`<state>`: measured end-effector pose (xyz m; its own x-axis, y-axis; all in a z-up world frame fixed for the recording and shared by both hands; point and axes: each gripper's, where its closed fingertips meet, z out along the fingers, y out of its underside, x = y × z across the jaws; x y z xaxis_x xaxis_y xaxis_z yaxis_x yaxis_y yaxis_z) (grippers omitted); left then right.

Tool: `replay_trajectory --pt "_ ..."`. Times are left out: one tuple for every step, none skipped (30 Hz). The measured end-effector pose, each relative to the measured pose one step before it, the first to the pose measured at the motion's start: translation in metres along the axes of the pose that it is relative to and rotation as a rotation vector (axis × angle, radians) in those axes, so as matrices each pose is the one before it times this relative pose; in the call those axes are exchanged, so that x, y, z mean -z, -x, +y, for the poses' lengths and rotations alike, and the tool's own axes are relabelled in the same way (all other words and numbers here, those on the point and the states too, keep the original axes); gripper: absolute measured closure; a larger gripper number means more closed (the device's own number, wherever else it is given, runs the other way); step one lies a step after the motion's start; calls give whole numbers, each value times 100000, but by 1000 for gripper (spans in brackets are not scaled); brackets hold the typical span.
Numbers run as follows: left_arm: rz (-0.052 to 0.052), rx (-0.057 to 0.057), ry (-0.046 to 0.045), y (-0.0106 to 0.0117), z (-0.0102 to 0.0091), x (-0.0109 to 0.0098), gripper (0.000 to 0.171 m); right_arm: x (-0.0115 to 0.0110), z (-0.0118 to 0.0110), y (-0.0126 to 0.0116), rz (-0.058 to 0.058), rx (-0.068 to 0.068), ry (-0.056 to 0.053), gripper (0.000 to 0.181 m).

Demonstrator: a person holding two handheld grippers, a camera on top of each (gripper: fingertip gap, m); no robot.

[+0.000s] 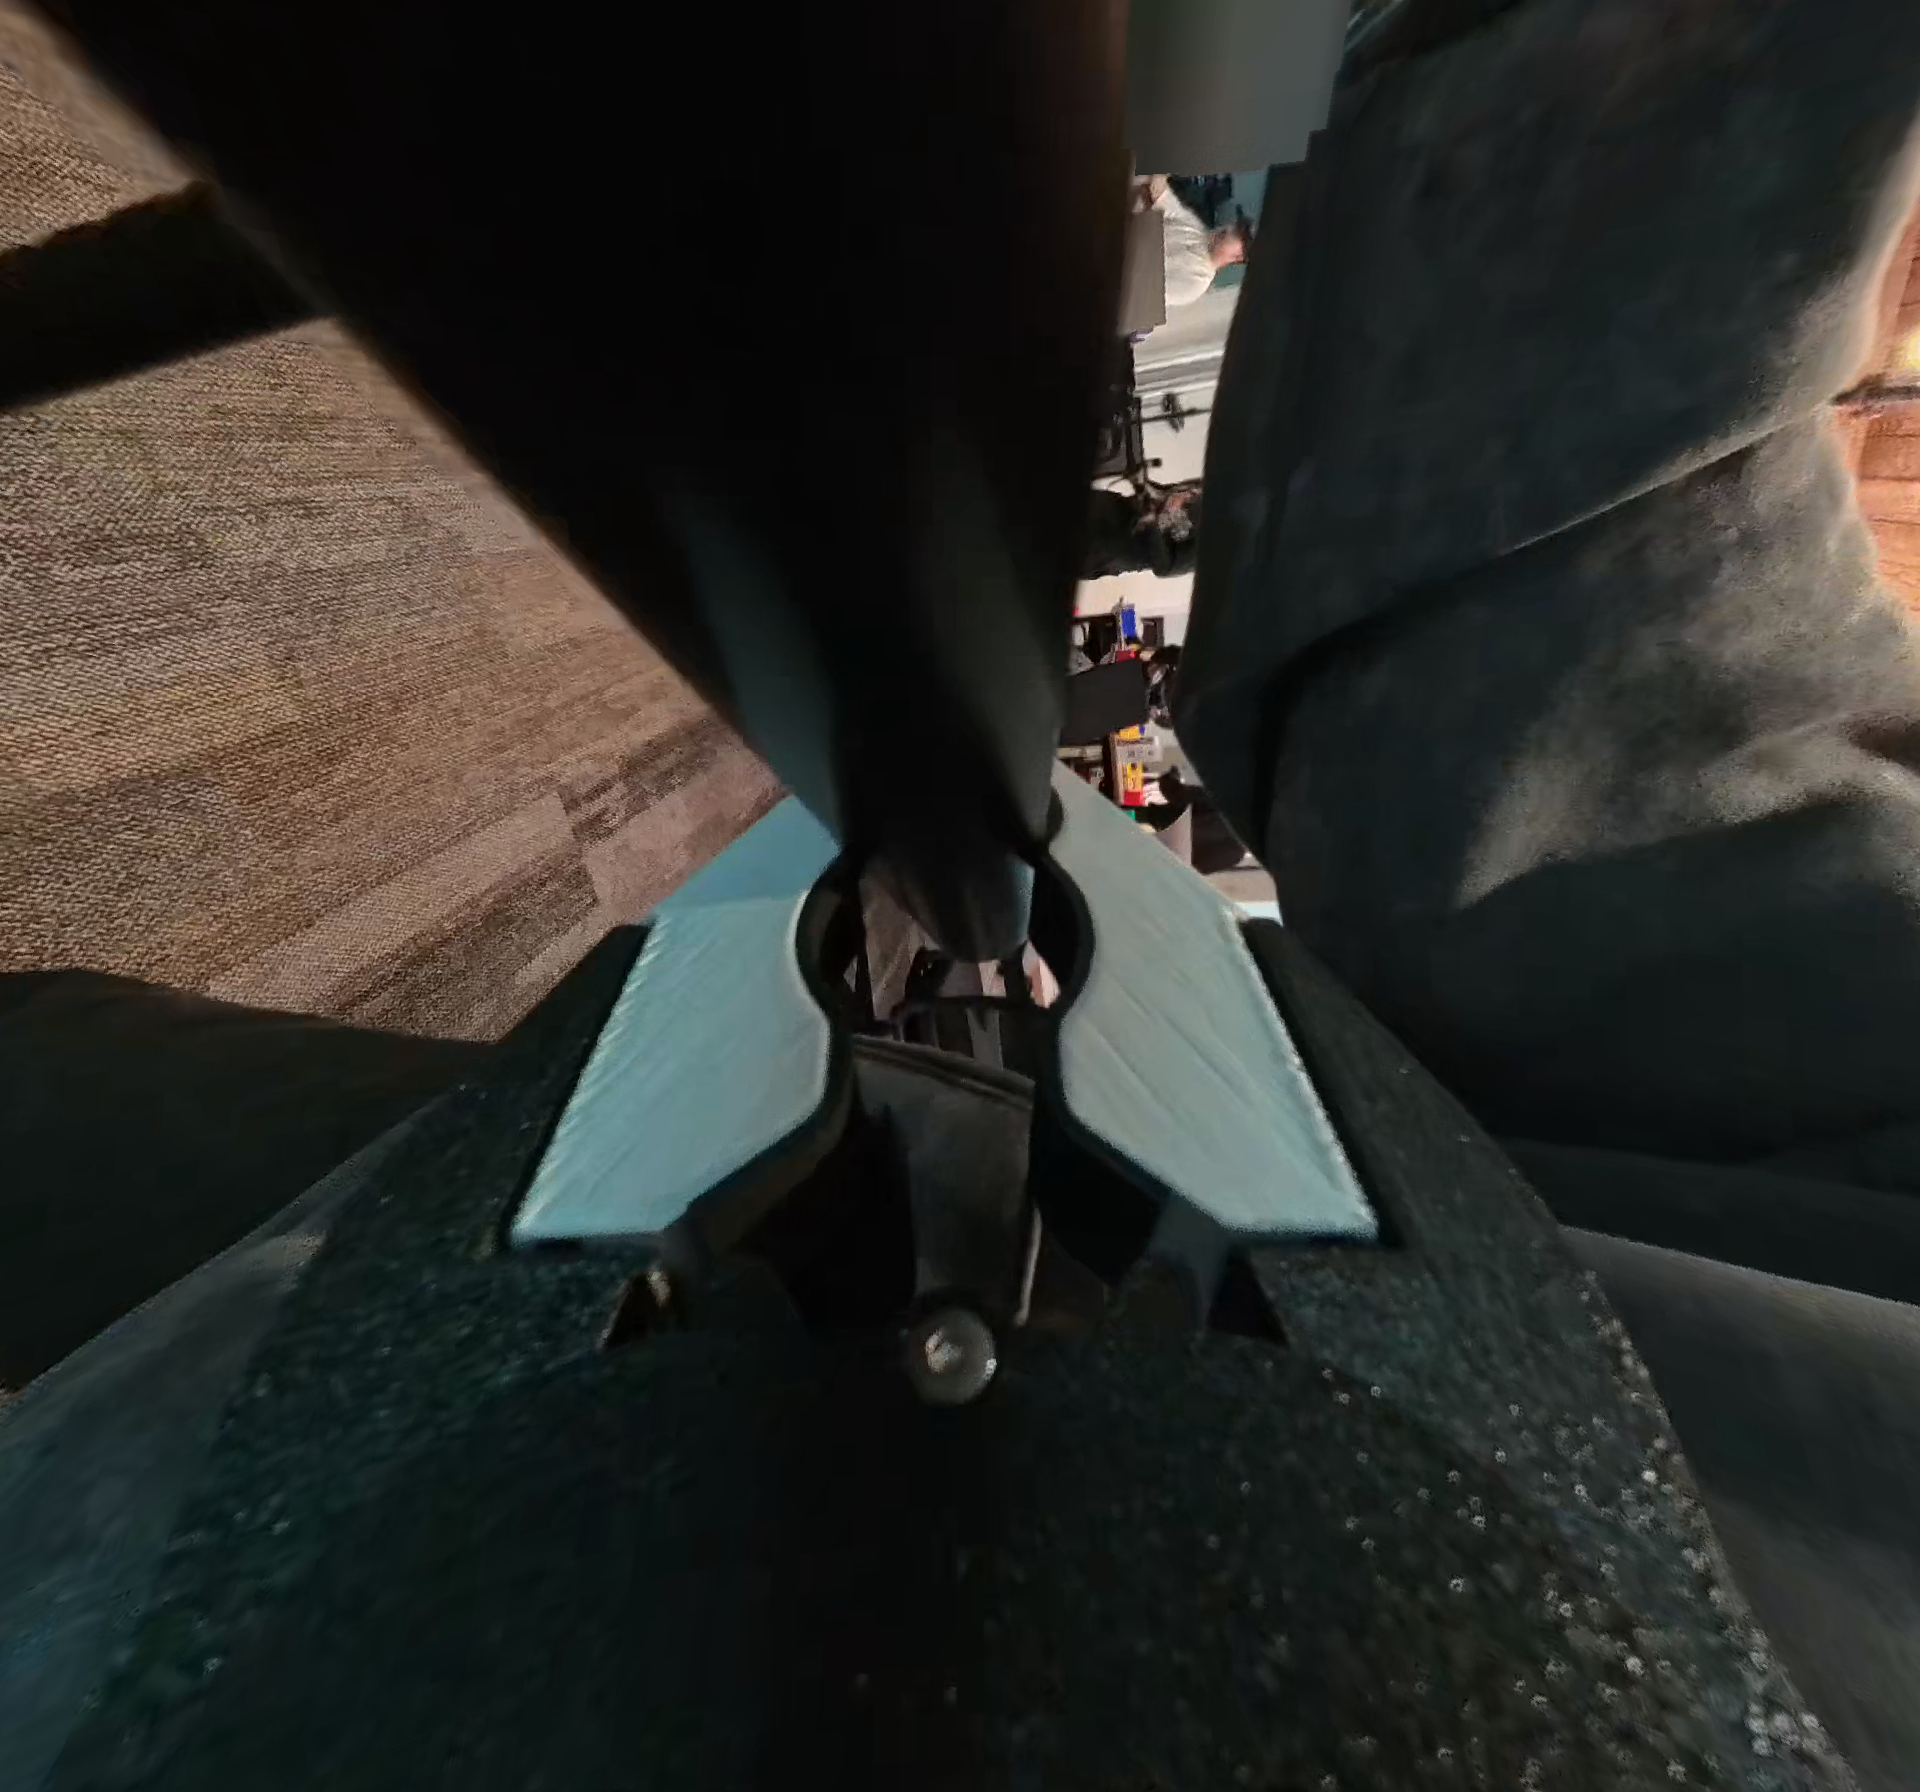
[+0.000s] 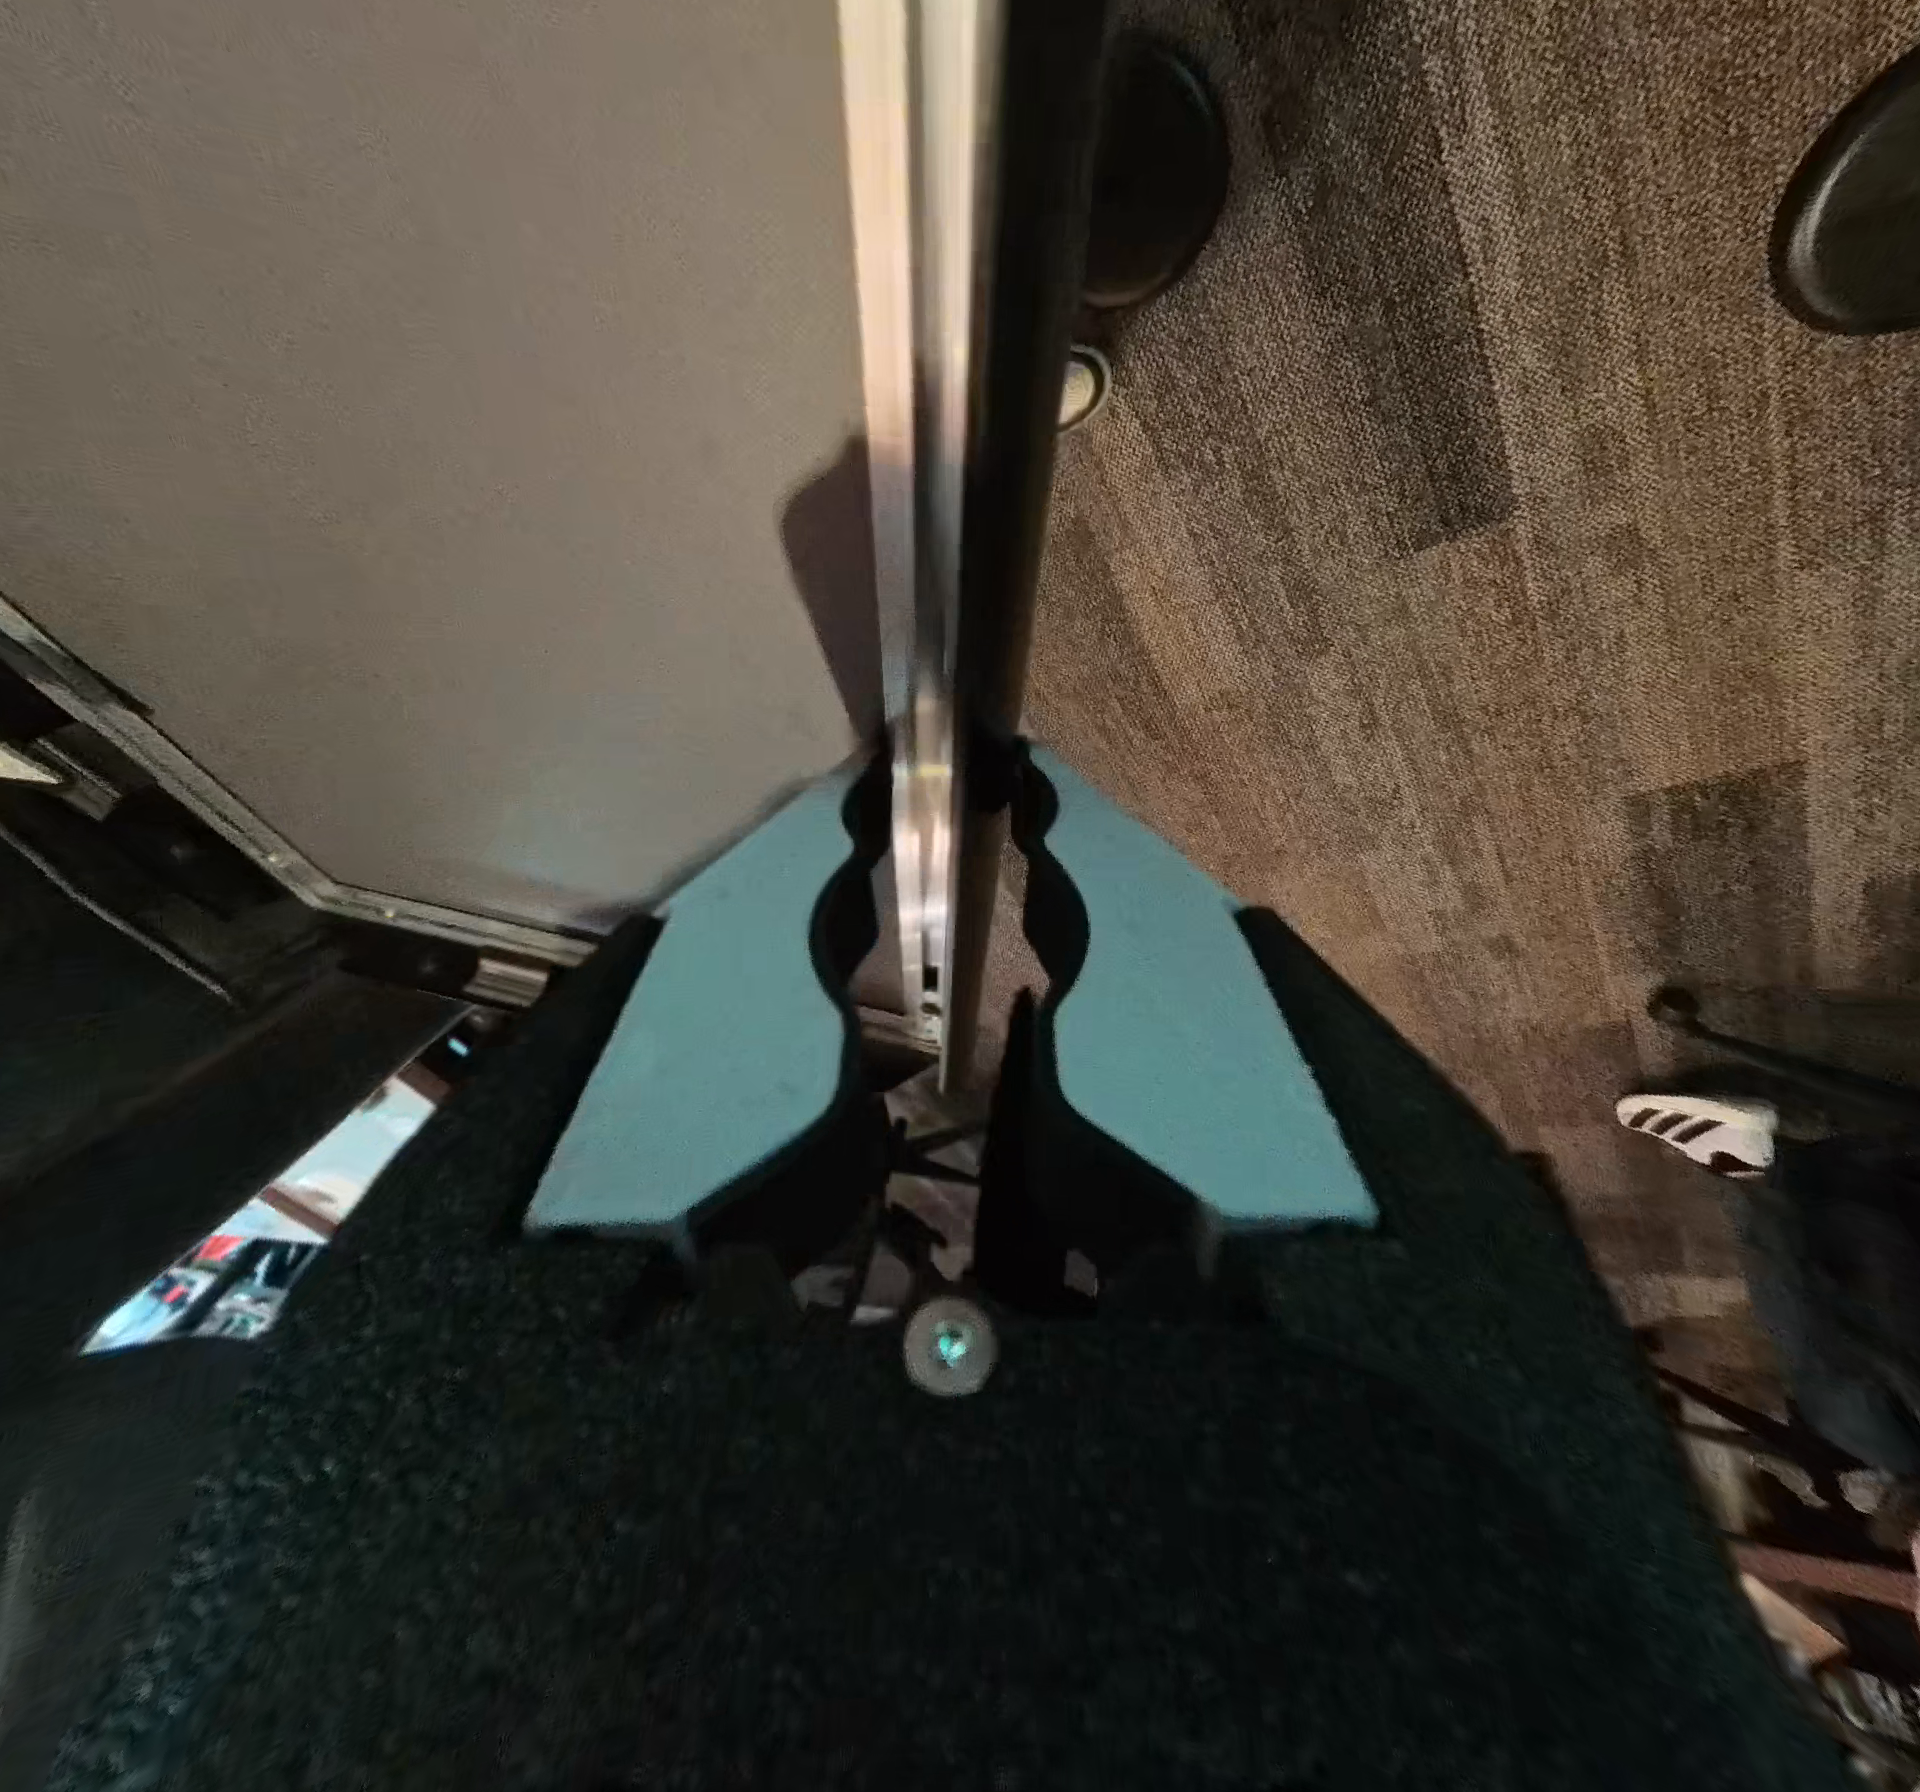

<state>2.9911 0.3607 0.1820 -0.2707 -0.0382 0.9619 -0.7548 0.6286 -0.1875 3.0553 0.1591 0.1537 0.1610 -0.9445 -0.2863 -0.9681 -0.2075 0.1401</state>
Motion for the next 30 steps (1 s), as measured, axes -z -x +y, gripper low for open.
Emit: replay_trajectory --pt "49 -76 183 105 -91 269 146 14 -13 204 -271 -781 -1607 160" --pt "80 110 -260 199 -252 430 146 -26 105 199 -1215 -1854 -3165 160" --pt "142 230 -504 228 -460 576 147 -76 312 178 -1805 -3227 -4229 160" --pt "-230 -163 -739 310 -766 734 147 -111 621 193 -2842 -5695 -4662 161" --pt "-818 -559 -2677 374 -1264 964 149 -191 1043 243 -3568 -6671 -4200 161" --pt "-761 -675 -2683 318 -1543 1002 149 -233 1222 306 -4247 -6168 -5085 163" --pt "-1333 -1586 232 448 -1398 773 149 -218 1211 532 -5798 -6222 -6640 164" --pt "-1226 -2431 2967 442 -1150 494 150 -184 1191 597 -6291 -7532 -7670 165" --pt "-767 -2407 4336 415 -1014 251 150 -164 1293 532 -5566 -8180 -7465 166" --pt "-201 -1991 5024 329 -1021 82 150 -286 1640 435 -3955 -7317 -5310 165" --pt "206 -1983 7006 202 -955 -52 150 -331 1698 501 -2996 -6274 -4886 165" --pt "-674 -2669 8498 218 -909 -92 150 -327 1564 550 -2373 -6020 -5742 164" --pt "-2084 -3784 9094 320 -943 -90 151 -405 1481 637 -3063 -7468 -5841 163" --pt "-2979 -4272 9344 414 -969 -74 151 -528 1493 796 -4628 -7086 -4941 162" --pt "-3388 -4081 9715 506 -972 -61 152 -626 1550 1040 -6088 -5406 -3917 161" --pt "-4419 -4199 7925 602 -1200 -54 153 -825 1493 1276 -7608 -4182 -3187 160" --pt "-4071 -4221 7086 480 -1268 -150 153 -1130 1465 1021 -6166 -3686 -2020 159" --pt "-2923 -4282 7803 258 -1014 -292 154 -1289 1442 902 -5669 -2577 -700 159" --pt "-1921 -4784 7898 82 -718 -312 153 -1024 894 524 -4071 -1751 -2343 158" --pt "-814 -3533 6583 -43 -499 -212 152 -539 342 330 -4137 -2412 -3618 158" --pt "-53 -24 4427 23 -372 -151 151 -19 -159 88 -3298 -2071 -4506 158" --pt "565 1098 2785 -3 -204 -132 151 383 -408 11 -2527 -1643 -4472 158" --pt "1448 853 1442 -58 -26 -143 152 578 -479 -69 -1212 -845 -3743 159" --pt "1823 613 464 -76 144 -200 151 637 -419 -28 -438 633 -2248 159" --pt "2156 652 -611 -124 249 -222 152 622 -453 -90 864 1386 -1617 159" --pt "1825 146 -1072 -145 453 -169 152 642 -622 -168 2014 1962 -924 159" --pt "1287 -397 -656 -81 769 -94 152 671 -940 -182 2894 2838 -859 158" --pt "1855 -103 -1251 -154 971 -54 151 658 -1341 -295 4531 3748 -1501 157" --pt "2722 -66 -2666 -251 1004 -83 150 514 -1519 -313 5112 4366 -864 157" --pt "3636 -238 -3632 -344 993 -165 150 178 -1240 -295 5118 4143 1878 158"
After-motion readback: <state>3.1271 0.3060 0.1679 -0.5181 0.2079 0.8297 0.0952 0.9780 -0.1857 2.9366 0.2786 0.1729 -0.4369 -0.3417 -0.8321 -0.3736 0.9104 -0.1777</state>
